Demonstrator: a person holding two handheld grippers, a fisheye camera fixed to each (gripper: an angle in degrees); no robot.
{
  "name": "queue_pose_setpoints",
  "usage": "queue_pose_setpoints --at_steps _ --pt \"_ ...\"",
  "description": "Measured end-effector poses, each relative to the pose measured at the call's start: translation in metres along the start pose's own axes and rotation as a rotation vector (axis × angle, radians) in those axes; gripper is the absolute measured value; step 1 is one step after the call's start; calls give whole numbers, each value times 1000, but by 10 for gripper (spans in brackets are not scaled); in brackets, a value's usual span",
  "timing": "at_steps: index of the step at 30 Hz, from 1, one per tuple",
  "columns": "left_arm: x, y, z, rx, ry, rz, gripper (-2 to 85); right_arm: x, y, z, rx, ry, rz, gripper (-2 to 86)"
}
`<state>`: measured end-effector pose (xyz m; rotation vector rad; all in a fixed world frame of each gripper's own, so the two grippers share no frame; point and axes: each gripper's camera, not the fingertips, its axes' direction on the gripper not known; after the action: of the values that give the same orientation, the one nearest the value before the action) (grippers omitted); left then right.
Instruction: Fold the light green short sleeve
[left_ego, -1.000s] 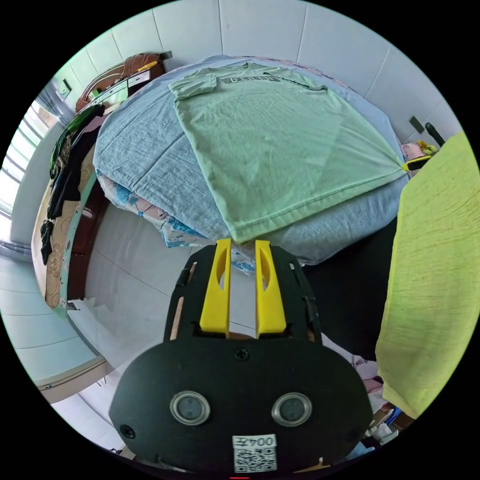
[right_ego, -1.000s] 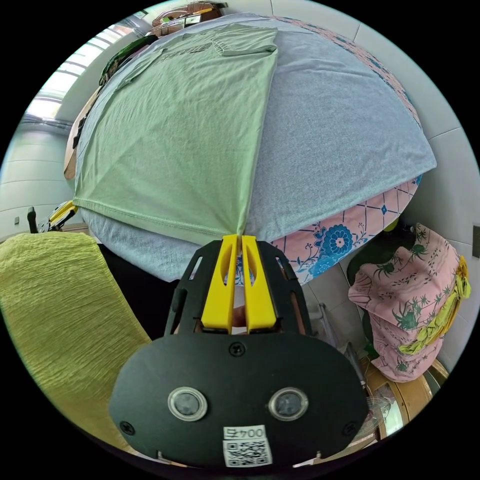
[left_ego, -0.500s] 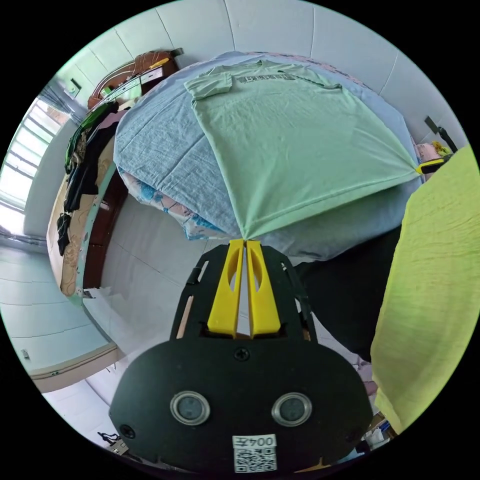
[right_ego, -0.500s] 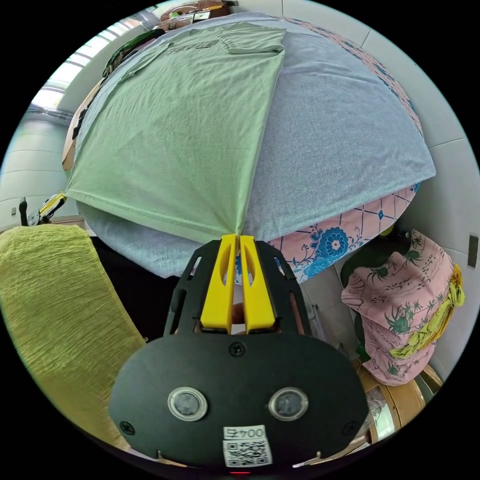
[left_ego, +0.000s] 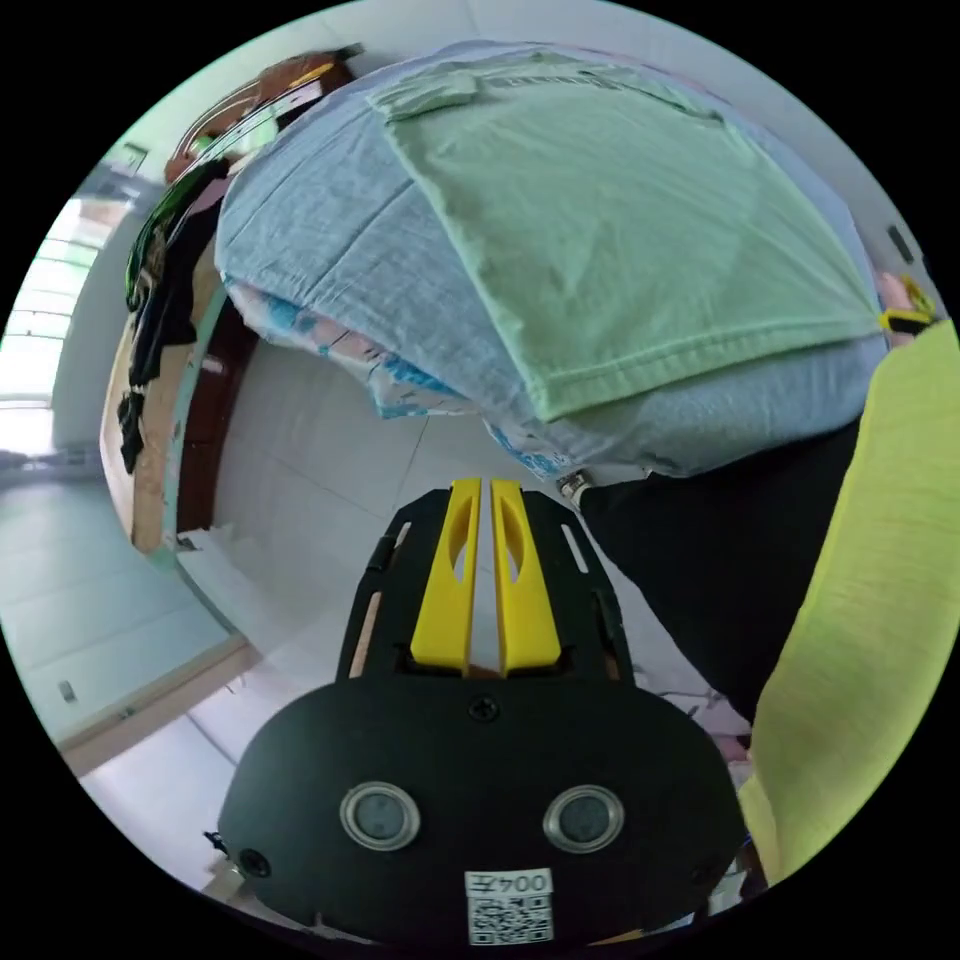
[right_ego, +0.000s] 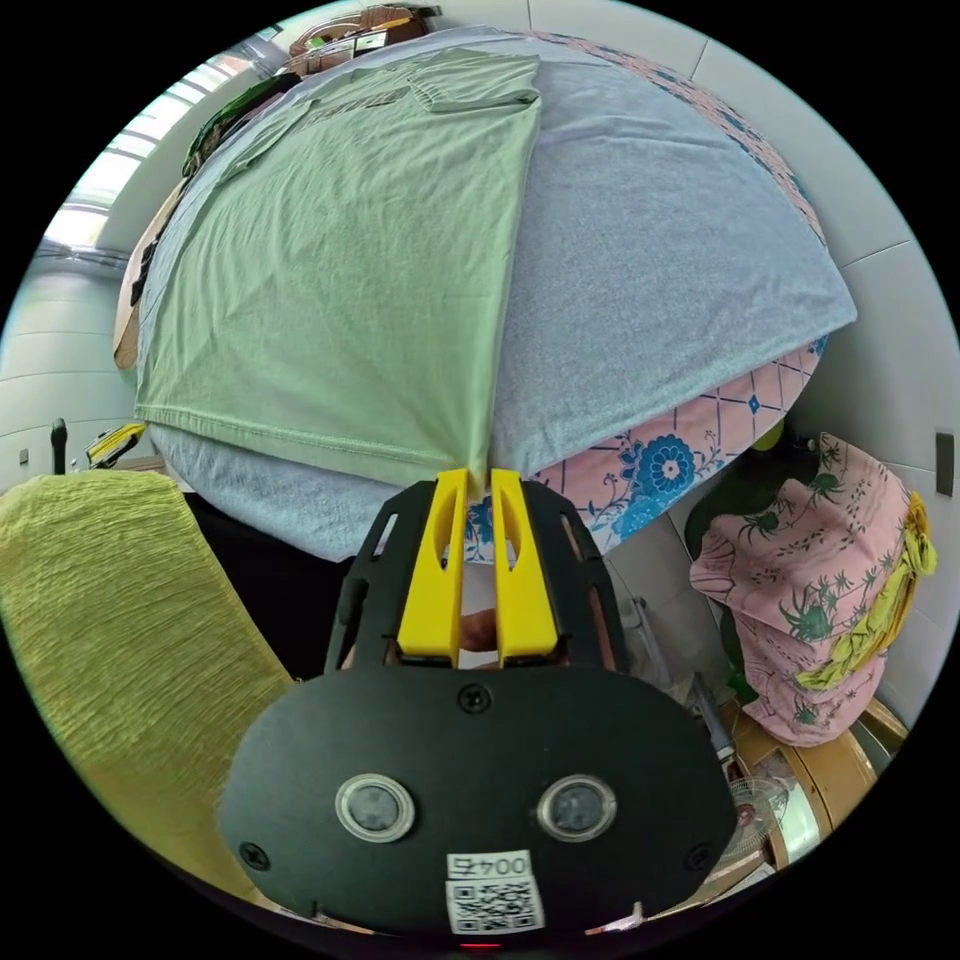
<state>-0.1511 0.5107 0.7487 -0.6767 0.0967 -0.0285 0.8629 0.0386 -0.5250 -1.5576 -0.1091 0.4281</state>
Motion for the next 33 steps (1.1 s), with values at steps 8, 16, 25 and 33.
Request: queue_pose_setpoints --at_steps 8,16,25,33 --pt "-32 -38 -80 222 141 -70 4 -19 -10 -25 96 78 -21 -4" --pt "25 -108 -37 36 166 71 2 -64 -37 24 -33 163 -130 -8" --pt "-1 -99 -39 72 212 32 2 -58 -33 28 -5 105 -107 -6" --pt "-34 -90 -44 72 265 -16 4 -55 -34 28 -33 93 -84 -5"
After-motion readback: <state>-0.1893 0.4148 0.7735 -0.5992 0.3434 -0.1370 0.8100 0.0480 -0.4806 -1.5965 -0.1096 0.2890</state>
